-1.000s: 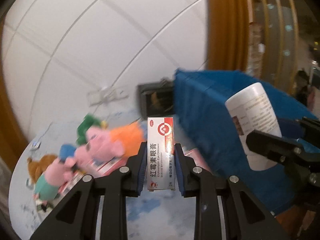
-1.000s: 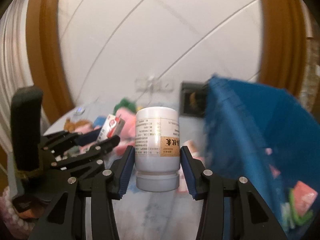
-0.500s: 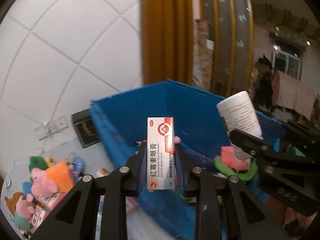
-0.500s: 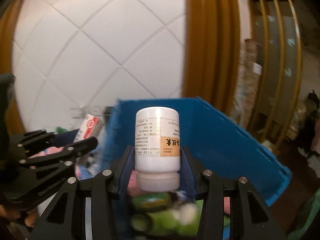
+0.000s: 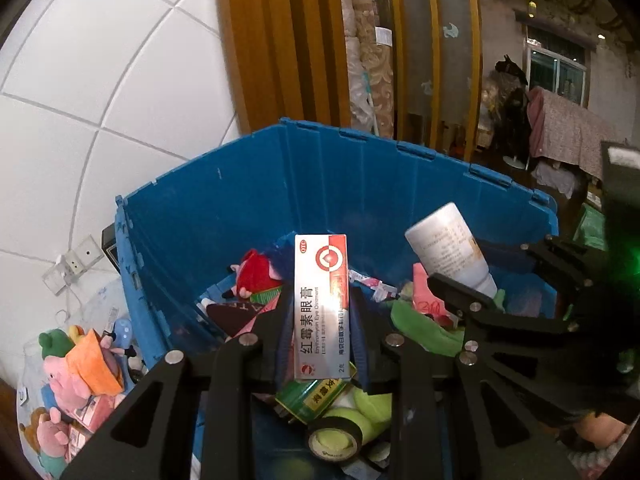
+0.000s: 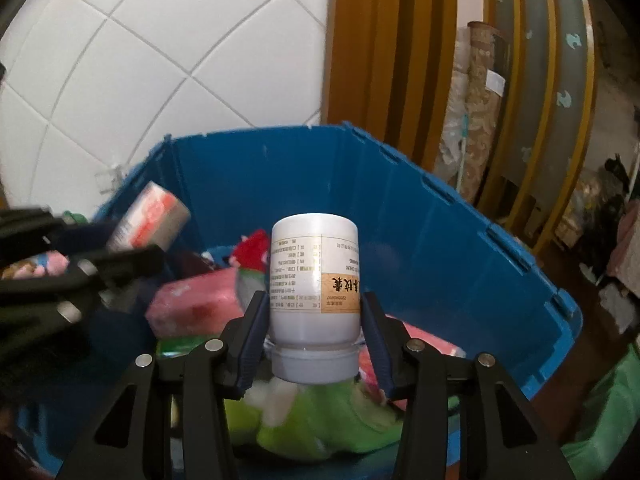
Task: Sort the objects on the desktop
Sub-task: 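Carry the ointment box and white bottle over the blue bin with both grippers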
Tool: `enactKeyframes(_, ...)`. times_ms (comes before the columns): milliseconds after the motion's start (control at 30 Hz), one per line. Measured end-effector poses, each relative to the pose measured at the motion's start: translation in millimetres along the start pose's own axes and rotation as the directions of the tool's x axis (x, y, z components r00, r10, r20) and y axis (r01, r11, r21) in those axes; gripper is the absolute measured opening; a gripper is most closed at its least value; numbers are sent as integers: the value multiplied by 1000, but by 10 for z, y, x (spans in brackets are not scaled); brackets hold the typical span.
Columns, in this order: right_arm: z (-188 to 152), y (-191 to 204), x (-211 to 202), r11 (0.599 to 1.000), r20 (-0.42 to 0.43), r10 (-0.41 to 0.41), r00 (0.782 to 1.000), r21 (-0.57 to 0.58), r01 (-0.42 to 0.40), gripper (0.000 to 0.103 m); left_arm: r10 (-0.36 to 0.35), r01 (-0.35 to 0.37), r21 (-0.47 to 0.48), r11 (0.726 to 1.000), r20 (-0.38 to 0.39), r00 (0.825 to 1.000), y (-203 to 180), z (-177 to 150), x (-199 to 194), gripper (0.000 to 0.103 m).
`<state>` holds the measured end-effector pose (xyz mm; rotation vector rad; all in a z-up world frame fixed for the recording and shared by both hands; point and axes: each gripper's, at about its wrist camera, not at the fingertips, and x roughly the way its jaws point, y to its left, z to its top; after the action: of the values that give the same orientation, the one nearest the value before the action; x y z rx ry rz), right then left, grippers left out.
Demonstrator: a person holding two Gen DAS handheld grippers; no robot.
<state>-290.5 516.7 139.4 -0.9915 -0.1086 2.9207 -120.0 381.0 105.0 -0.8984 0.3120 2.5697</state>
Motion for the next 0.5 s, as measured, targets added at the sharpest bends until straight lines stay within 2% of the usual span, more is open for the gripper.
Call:
enactKeyframes(400,-93,-137,201,998,-50,-64,997,-31,62,46,11,-10,10,1000,-23,1000,-15,2,76,26)
enactKeyframes(433,-85,-136,194,997,-49,-66,997,-31,64,47,17,-17,3,1000,-30,999,-7,-3,82,30)
enactKeyframes(467,-82,-143,192,997,-46,-67,997,-31,66,48,18,-18,-4,1000,-33,999,5,-5,82,40)
enactKeyframes(500,-82,-147,180,997,-43,-72,996,-30,71,51,17,-18,-11,1000,-31,999,15,-2,72,46)
